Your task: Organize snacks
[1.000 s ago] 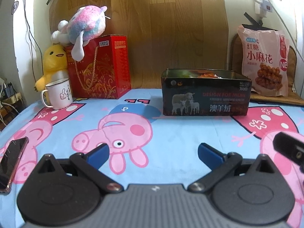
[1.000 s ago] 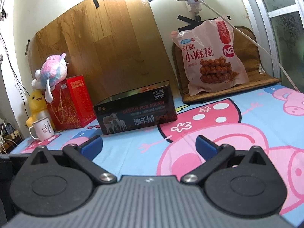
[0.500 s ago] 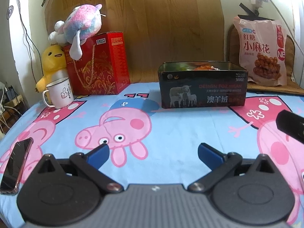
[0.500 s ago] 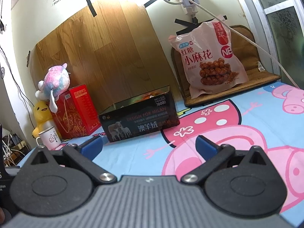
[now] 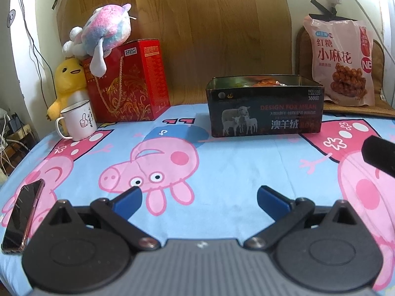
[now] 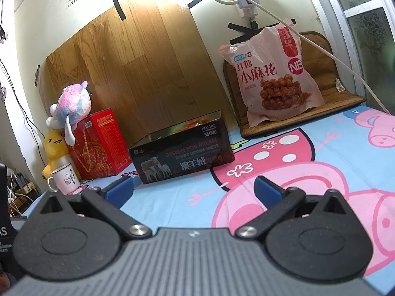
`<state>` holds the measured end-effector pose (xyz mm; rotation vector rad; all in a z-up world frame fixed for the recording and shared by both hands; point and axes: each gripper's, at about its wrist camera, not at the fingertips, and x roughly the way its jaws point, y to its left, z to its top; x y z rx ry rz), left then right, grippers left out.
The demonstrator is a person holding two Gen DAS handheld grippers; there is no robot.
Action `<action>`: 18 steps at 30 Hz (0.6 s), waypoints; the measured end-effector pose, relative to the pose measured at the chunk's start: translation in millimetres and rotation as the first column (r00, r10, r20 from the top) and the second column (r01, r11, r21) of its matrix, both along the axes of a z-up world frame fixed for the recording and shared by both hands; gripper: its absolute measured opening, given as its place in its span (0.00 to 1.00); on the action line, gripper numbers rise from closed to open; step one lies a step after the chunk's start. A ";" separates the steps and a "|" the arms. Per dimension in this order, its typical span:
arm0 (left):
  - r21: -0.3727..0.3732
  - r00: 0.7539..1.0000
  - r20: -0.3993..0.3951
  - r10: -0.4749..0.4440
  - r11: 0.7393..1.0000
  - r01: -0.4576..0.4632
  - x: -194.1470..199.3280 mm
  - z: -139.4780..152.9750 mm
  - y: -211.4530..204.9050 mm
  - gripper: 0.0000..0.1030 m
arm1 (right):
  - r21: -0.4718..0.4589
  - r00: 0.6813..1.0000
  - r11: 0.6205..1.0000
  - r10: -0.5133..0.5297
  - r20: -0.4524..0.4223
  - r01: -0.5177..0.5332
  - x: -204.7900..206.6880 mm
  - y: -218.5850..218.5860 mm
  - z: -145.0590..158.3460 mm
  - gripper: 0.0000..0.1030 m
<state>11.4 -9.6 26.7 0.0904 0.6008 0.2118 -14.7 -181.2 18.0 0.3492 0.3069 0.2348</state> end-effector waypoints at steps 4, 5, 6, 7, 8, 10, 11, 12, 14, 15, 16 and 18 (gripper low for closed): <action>0.002 1.000 -0.003 0.001 1.000 -0.001 0.5 -1.3 0.7 1.00 | 0.001 1.000 1.000 -0.001 0.001 0.001 0.3 0.1 -0.1 1.00; 0.003 1.000 -0.005 0.000 1.000 0.000 0.8 -1.9 1.0 1.00 | 0.002 1.000 1.000 -0.001 0.000 0.001 0.5 0.2 -0.3 1.00; 0.005 1.000 -0.007 0.000 1.000 0.000 0.9 -2.5 0.9 1.00 | 0.002 1.000 1.000 -0.001 -0.001 0.001 0.7 0.3 -0.5 1.00; 0.006 1.000 -0.009 0.000 1.000 0.000 1.3 -3.1 0.8 1.00 | 0.003 1.000 1.000 0.000 -0.003 0.000 1.0 -0.1 -0.7 1.00; 0.007 1.000 -0.010 0.000 1.000 0.000 1.5 -3.5 0.6 1.00 | 0.003 1.000 1.000 0.000 -0.004 0.000 1.1 -0.2 -0.9 1.00; 0.009 1.000 -0.011 0.000 1.000 0.000 1.3 -4.1 0.2 1.00 | 0.004 1.000 1.000 0.001 -0.006 -0.001 1.1 0.1 -1.3 1.00; 0.011 1.000 -0.012 0.001 1.000 -0.001 1.3 -4.3 0.1 1.00 | 0.004 1.000 1.000 0.000 -0.006 0.000 1.4 -0.1 -1.1 1.00; 0.012 1.000 -0.011 0.002 1.000 -0.002 1.2 -4.4 0.1 1.00 | 0.004 1.000 1.000 0.000 -0.006 0.000 1.3 0.1 -1.1 1.00; 0.013 1.000 -0.011 0.003 1.000 -0.003 1.5 -4.7 0.2 1.00 | 0.004 1.000 1.000 0.001 -0.005 -0.001 1.5 -0.5 -1.0 1.00; 0.013 1.000 -0.012 0.004 1.000 -0.004 1.7 -4.9 0.3 1.00 | 0.005 1.000 1.000 0.000 -0.005 0.000 1.4 -0.2 -1.2 1.00; 0.012 1.000 -0.012 0.004 1.000 -0.004 1.8 -5.1 0.6 1.00 | 0.004 1.000 1.000 0.001 -0.006 -0.001 1.7 -0.6 -1.1 1.00; 0.012 1.000 -0.014 0.004 1.000 -0.004 2.1 -5.3 0.9 1.00 | 0.004 1.000 1.000 0.002 -0.006 -0.002 1.8 -0.8 -1.1 1.00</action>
